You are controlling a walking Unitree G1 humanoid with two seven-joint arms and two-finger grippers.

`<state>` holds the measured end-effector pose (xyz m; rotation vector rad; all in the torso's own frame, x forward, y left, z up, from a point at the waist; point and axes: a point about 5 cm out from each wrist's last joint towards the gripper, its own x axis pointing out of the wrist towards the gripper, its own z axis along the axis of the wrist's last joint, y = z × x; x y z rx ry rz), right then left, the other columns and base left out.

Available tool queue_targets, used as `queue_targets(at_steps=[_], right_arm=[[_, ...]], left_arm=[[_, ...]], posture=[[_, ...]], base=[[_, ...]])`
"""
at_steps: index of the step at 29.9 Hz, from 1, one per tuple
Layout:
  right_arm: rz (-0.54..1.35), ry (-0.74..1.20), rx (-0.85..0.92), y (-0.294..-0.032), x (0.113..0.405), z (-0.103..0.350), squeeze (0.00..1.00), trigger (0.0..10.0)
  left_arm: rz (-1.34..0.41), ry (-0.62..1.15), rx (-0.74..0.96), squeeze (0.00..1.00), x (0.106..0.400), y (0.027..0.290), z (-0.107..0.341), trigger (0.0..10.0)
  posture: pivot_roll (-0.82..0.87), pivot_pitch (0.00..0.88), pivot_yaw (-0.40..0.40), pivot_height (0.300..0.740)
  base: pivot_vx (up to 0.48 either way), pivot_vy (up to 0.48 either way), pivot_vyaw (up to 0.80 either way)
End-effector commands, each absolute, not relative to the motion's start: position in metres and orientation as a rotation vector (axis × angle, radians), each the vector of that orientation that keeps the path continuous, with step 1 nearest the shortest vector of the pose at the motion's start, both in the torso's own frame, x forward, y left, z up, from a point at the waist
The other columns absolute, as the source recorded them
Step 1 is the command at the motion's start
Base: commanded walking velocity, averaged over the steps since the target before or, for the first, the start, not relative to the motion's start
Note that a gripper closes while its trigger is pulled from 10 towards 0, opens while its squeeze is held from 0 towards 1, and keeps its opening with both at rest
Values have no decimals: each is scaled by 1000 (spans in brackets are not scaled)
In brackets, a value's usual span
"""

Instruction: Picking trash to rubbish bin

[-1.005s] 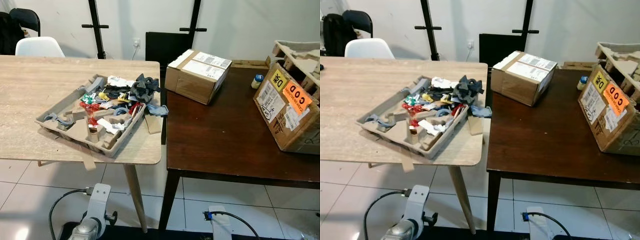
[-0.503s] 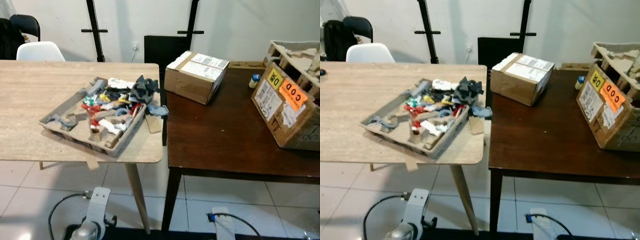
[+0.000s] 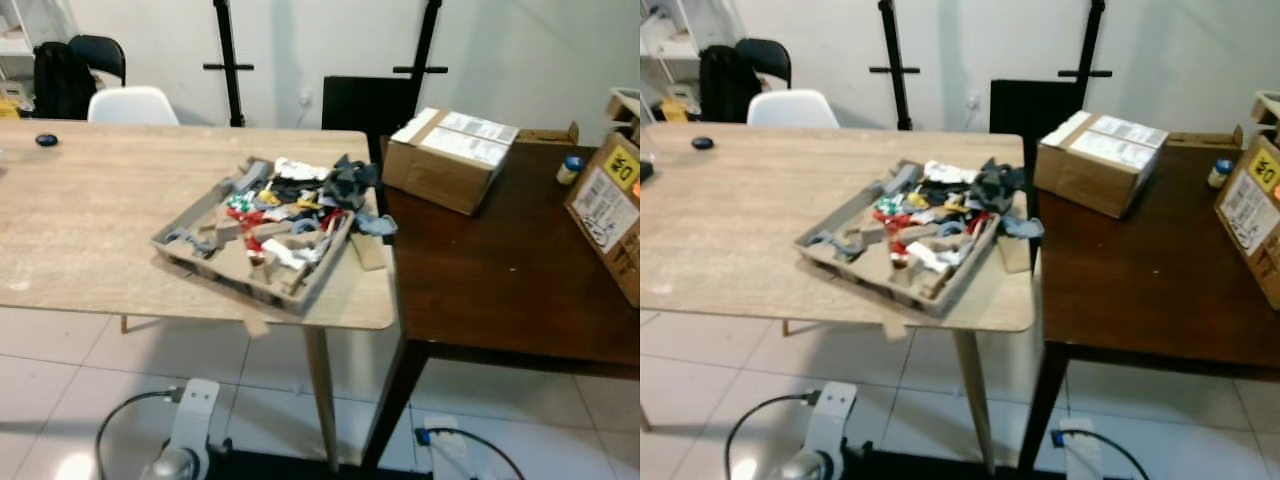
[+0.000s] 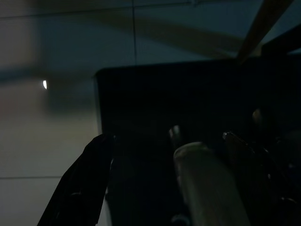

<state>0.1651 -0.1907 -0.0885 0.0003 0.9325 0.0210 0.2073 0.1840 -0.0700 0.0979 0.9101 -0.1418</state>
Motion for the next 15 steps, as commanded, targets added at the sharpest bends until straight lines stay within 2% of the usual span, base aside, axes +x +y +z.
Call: queue_targets(at_steps=[1,4,15], right_arm=[[8,937,-1,-194,164,-89,0,10000],[6,937,0,-194,164,-88,0,10000],[3,940,-3,-196,163,-89,0,10000]], left_arm=[[-141,935,118,0,204,186,-72,10000],[-138,935,115,0,204,186,-72,10000],[-127,932,127,0,206,187,-71,10000]], posture=[[60,47,16,740],[60,50,15,740],[63,53,13,740]], base=[[0,-480,0],[0,-409,0],[0,0,0]])
